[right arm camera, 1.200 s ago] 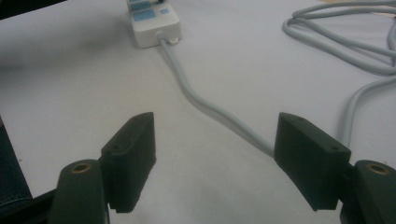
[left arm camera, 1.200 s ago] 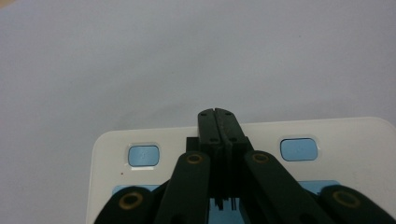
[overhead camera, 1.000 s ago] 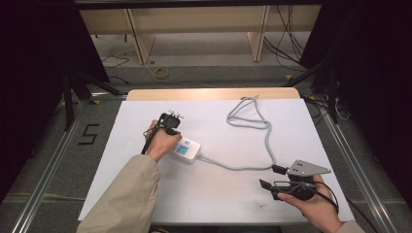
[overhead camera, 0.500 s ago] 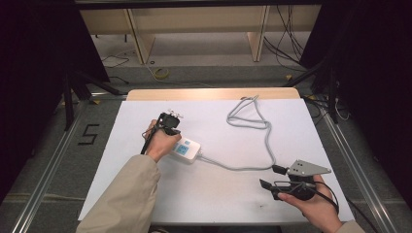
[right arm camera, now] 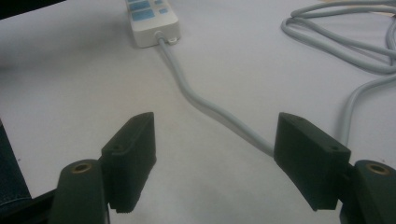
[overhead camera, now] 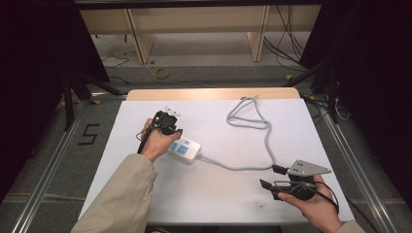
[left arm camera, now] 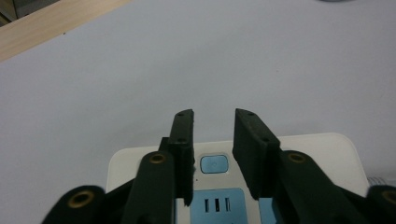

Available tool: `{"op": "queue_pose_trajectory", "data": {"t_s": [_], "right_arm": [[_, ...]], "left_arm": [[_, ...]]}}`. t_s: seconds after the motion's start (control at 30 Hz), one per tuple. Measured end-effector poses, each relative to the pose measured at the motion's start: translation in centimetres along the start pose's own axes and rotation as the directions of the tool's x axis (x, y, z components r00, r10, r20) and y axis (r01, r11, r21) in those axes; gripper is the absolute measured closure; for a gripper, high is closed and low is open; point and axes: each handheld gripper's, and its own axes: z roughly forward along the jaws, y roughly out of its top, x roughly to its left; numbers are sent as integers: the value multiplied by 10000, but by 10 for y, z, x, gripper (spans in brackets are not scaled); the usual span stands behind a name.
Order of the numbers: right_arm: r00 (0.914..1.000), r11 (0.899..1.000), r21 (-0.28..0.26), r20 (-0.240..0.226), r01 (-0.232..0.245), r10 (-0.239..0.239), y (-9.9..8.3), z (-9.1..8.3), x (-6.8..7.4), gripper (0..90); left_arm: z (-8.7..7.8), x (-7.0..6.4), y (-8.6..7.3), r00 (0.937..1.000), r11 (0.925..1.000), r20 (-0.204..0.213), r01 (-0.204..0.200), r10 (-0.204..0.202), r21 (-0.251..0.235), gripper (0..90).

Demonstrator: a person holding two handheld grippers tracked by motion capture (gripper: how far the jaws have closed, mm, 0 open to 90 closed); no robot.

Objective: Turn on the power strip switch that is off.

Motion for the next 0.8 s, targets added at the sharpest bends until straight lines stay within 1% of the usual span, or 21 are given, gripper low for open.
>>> {"op": "queue_pose_trajectory", "data": {"t_s": [0.1, 0.2, 0.3, 0.37, 0.43, 0.5, 0.6, 0.73, 0.8], "right_arm": [[10000, 10000, 8, -2, -7, 7, 0, 0, 0, 300], [10000, 10000, -3, 3, -7, 7, 0, 0, 0, 300], [10000, 10000, 2, 12, 12, -12, 0, 0, 0, 300], [10000, 10000, -10, 19, 0, 0, 0, 0, 0, 299], [10000, 10000, -7, 13, -3, 3, 0, 0, 0, 299], [10000, 10000, -10, 5, 3, -3, 0, 0, 0, 299], [10000, 10000, 1, -4, -4, 4, 0, 0, 0, 299], [10000, 10000, -9, 3, 8, -8, 0, 0, 0, 299], [10000, 10000, -4, -1, 10, -10, 0, 0, 0, 299]], "left_arm": [[-2, 2, -1, 9997, 9998, 247, 40, -35, -173, 592], [-4, 3, -2, 9986, 9998, 524, 87, -77, -181, 536], [-7, 4, -4, 9977, 9993, 629, 254, -236, -286, 474], [-9, 4, -6, 9974, 9991, 667, 285, -264, -299, 435], [-12, 4, -8, 9971, 9994, 732, 225, -204, -275, 404], [-14, 4, -11, 9964, 9993, 810, 258, -236, -267, 391], [-18, 3, -15, 9957, 9995, 897, 251, -231, -209, 397], [-24, 1, -19, 9957, 9991, 931, 80, -41, -408, 375], [-27, 0, -22, 9948, 9989, 999, -157, 199, -433, 360]]}}
